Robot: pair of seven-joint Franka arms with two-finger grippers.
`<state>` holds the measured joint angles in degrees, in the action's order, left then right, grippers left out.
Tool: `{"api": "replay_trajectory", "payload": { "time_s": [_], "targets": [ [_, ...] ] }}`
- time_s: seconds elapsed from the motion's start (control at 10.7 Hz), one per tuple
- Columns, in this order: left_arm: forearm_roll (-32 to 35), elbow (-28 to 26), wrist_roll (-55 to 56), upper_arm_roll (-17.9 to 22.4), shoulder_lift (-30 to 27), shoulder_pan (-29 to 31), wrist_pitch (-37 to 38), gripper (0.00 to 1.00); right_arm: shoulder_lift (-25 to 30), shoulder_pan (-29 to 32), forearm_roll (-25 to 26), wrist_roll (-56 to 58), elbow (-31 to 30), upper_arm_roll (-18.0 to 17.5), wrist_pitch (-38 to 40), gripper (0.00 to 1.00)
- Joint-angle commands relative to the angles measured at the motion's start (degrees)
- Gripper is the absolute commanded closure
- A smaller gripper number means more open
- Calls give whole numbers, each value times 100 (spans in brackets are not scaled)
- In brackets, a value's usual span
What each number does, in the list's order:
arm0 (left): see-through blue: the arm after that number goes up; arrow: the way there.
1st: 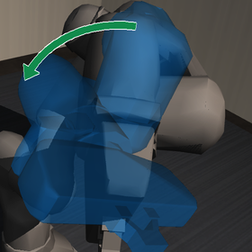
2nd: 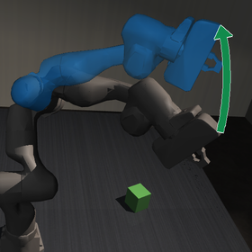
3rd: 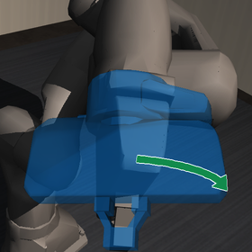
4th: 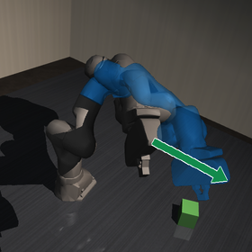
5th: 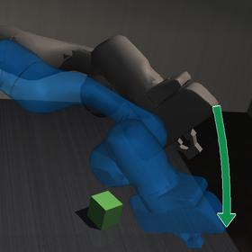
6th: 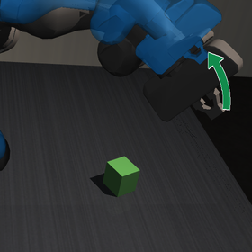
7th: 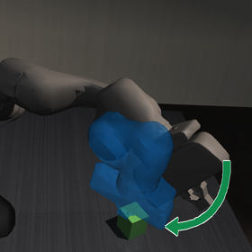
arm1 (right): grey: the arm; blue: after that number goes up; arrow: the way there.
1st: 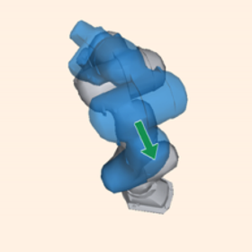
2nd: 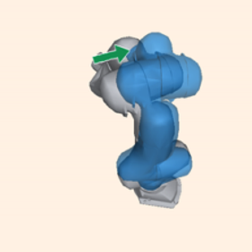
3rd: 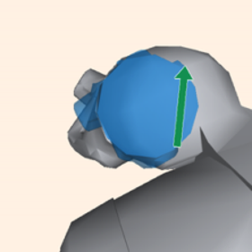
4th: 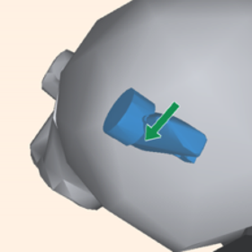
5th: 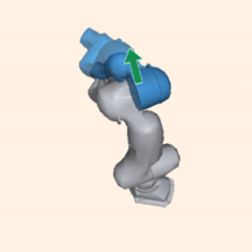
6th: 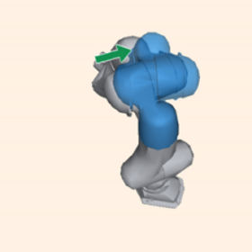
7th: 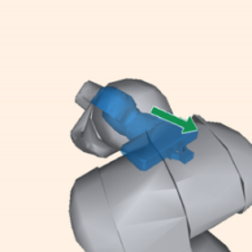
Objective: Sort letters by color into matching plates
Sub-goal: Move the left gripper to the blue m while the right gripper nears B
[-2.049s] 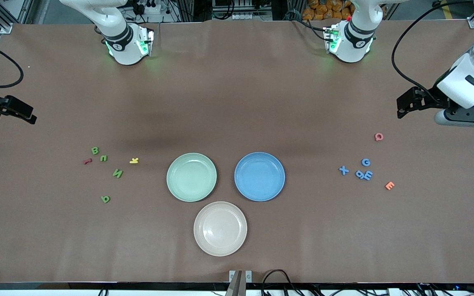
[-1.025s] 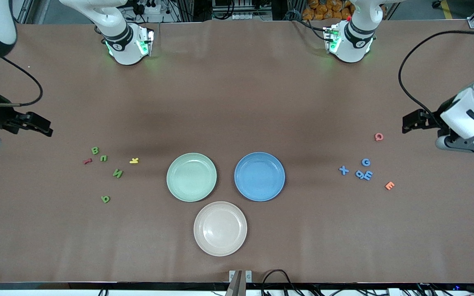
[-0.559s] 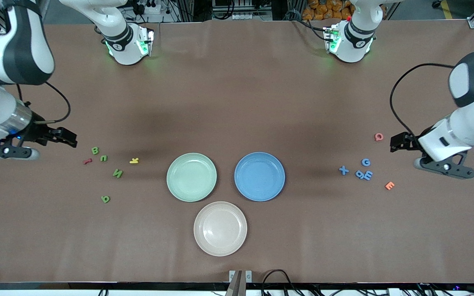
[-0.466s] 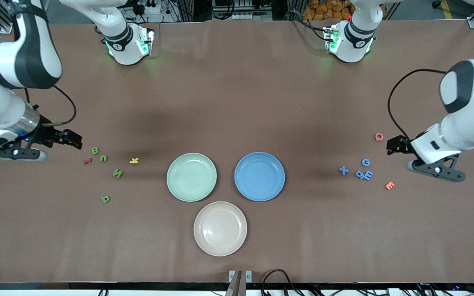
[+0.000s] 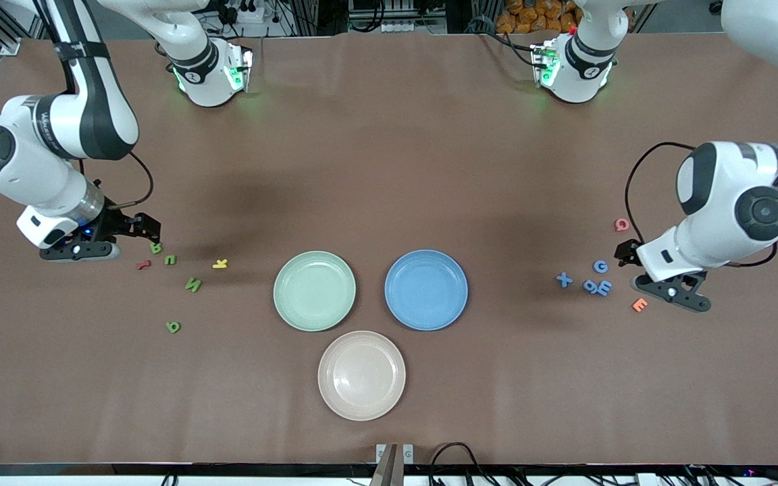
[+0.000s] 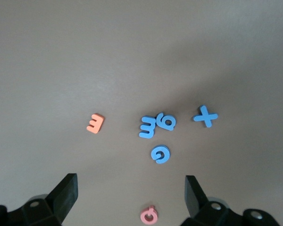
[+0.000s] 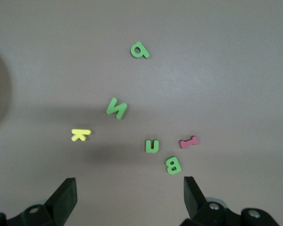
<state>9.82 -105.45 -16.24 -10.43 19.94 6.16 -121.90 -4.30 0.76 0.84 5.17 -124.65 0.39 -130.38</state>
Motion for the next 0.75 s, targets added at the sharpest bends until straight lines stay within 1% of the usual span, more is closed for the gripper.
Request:
{"api": "replay_trajectory", "payload": {
  "time_s": [0.0,0.19,0.47,0.56,0.65],
  "targets": [
    [196,68,-511,-30,694,175,-378,0,-105,301,-84,1123,-323,-39,-286,0],
    [231,94,-582,-30,1002,323,-624,0,-237,476,-84,1459,-489,-48,-592,0],
    [240,164,-792,-12,1389,351,-818,0,-483,644,-76,1846,-876,-74,-1374,0],
    [405,252,-793,-3,1538,351,-844,0,-588,723,-76,1925,-955,-83,-1524,0],
    [581,270,-784,-3,1601,351,-853,0,-667,880,-76,1961,-1052,-231,-1726,0]
  ]
}}
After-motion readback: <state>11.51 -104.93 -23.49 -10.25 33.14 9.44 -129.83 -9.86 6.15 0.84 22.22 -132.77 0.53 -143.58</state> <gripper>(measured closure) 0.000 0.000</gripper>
